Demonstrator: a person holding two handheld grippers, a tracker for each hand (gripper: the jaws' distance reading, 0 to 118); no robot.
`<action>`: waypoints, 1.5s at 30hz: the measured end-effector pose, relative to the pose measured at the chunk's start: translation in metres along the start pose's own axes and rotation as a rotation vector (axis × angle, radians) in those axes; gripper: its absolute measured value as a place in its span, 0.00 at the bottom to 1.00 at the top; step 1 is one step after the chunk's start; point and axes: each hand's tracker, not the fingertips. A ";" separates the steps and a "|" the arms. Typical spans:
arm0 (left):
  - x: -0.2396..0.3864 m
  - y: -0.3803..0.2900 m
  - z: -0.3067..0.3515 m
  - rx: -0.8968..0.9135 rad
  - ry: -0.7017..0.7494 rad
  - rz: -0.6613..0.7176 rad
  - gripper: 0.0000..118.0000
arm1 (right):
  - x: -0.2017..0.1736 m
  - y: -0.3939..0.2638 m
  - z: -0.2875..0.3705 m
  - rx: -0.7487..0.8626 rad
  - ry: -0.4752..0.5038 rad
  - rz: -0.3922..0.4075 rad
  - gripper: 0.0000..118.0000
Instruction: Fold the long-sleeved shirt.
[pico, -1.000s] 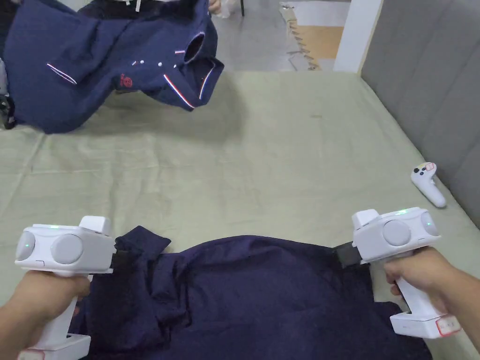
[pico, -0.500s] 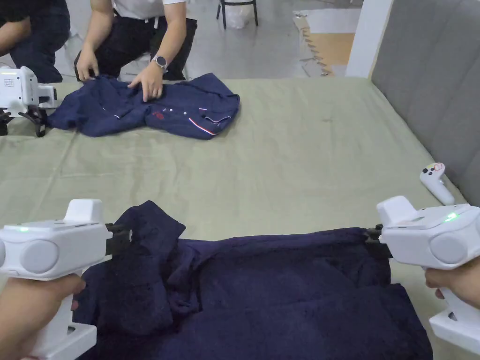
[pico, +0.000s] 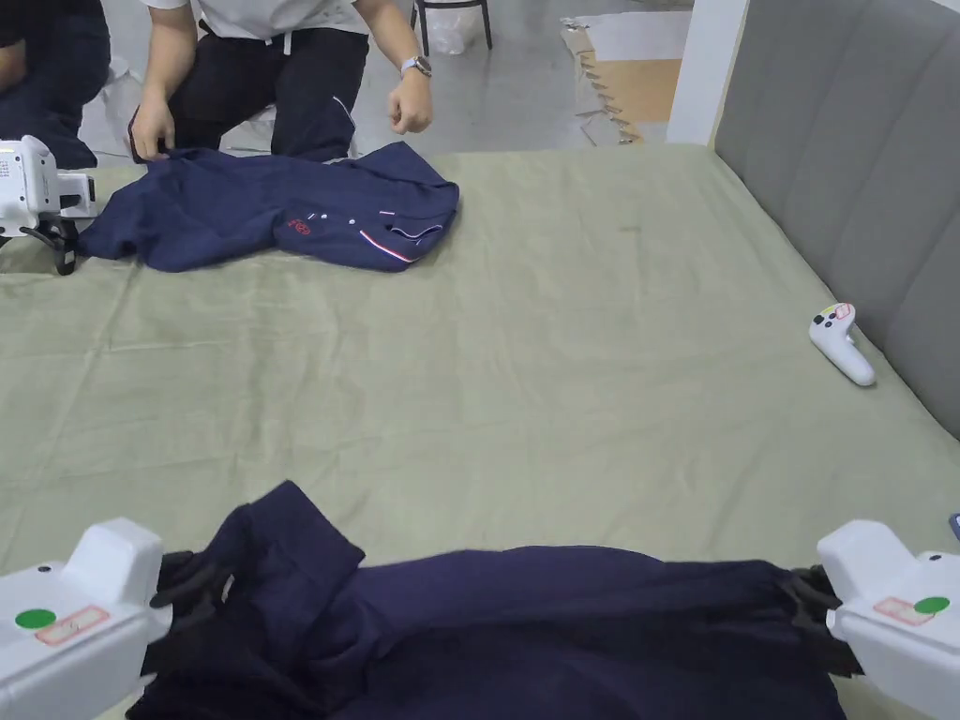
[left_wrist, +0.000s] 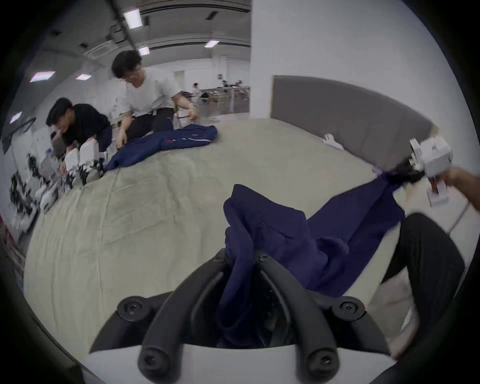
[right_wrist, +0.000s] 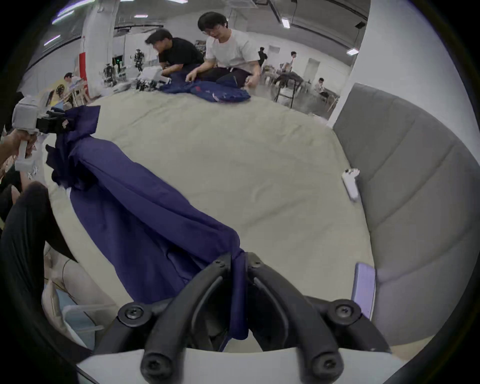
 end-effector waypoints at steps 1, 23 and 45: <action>0.003 -0.007 -0.001 -0.027 -0.005 -0.033 0.13 | 0.000 -0.006 -0.005 -0.038 0.009 -0.003 0.07; -0.028 0.012 0.079 0.087 0.002 0.306 0.90 | 0.008 0.027 0.041 0.033 0.092 -0.062 0.86; 0.114 0.127 0.056 0.477 0.504 0.336 0.41 | -0.097 0.119 0.095 0.615 -0.159 -0.366 0.16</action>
